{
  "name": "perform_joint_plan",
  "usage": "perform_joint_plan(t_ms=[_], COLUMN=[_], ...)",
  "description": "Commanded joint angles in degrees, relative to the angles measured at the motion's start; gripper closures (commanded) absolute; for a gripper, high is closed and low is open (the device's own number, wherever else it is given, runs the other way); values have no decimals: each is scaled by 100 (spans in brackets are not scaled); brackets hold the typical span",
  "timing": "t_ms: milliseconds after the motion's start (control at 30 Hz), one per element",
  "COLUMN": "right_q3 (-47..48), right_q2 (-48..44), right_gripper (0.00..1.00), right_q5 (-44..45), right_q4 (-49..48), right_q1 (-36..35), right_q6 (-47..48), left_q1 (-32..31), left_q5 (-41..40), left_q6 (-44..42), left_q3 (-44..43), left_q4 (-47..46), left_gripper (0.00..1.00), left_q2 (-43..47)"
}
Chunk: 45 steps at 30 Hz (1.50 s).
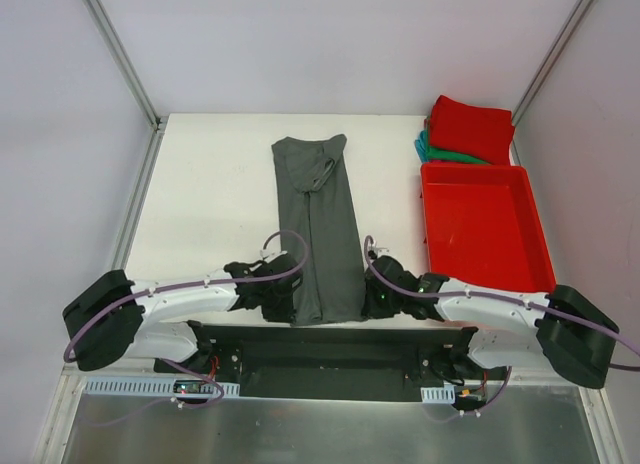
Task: Fold and stack the t-shirts
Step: Grab the bottom of the folded rectangular tshirt with both arms, then fold the folded rectangular tshirt in 1/3 of the way
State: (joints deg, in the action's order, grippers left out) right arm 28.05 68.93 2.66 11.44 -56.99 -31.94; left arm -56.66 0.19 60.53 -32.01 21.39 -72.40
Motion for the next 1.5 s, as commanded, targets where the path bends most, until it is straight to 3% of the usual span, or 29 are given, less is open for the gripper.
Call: perform_joint_plan(t_ms=[0,233,367,567,800,1100,1467], right_q3=[-142,86,-37,586,1175,2010,3074], right_q2=[-554,-1328,-1531,-1294,-1101,-460,893], right_gripper=[96,98,97,96,95,95,95], right_q5=[-204,279,103,613,815,956,833], right_q4=[638,1650,1318,1474,1800,1546,1326], right_q1=[-671,-2218,-2290,-2229,-1500,-305,935], right_q6=[-171,-1032,-1077,-586,12,961,1656], left_q1=[-222,-1092,-1250,-1259,-1084,313,1543], left_q5=[236,166,96,-299,-1011,-1257,-1258], left_q6=[247,1144,1084,583,442,-998,-1711], left_q3=[405,933,785,82,-384,-1579,-2713], left_q4=[770,1052,1061,1060,1061,946,727], left_gripper=[100,100,100,100,100,100,100], left_q2=[471,1728,2045,1914,1888,940,-537])
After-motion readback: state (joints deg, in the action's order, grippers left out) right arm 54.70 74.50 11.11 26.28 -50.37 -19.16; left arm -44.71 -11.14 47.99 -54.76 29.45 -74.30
